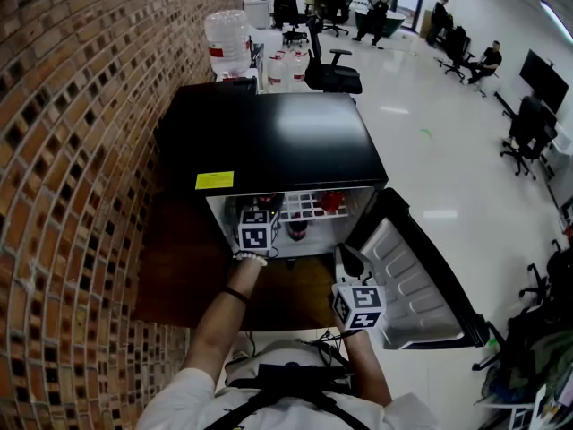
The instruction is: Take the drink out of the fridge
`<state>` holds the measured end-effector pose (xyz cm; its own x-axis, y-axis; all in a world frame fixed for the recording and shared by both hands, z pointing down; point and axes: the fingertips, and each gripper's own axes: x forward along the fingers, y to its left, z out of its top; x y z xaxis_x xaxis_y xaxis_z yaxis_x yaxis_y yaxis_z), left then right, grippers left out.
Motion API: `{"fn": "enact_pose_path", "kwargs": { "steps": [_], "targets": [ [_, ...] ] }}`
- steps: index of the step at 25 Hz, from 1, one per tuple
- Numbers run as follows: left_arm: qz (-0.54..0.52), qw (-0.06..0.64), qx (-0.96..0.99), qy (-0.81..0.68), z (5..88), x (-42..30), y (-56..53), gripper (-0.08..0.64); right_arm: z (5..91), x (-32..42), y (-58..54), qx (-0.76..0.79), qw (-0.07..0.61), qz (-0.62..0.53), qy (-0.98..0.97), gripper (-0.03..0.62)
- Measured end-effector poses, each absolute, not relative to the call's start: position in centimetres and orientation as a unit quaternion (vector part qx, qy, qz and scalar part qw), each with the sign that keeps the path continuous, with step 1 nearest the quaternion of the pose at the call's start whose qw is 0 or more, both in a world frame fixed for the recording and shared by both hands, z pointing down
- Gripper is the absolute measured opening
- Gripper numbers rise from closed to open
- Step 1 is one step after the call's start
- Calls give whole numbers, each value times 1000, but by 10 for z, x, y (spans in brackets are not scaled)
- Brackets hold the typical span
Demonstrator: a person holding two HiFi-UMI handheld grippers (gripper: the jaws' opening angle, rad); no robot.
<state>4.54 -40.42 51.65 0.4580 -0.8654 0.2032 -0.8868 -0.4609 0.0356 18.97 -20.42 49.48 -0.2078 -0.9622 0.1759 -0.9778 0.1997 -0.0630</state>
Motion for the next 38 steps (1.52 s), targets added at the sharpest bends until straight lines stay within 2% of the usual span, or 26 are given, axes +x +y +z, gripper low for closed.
{"fn": "enact_pose_path", "kwargs": {
  "steps": [23, 38],
  "targets": [
    [59, 56, 860, -503, 504, -21, -281, 307, 492, 123, -181, 592, 52, 81, -800, 8],
    [85, 102, 830, -542, 597, -95, -240, 307, 504, 83, -176, 564, 66, 84, -819, 8]
  ]
}}
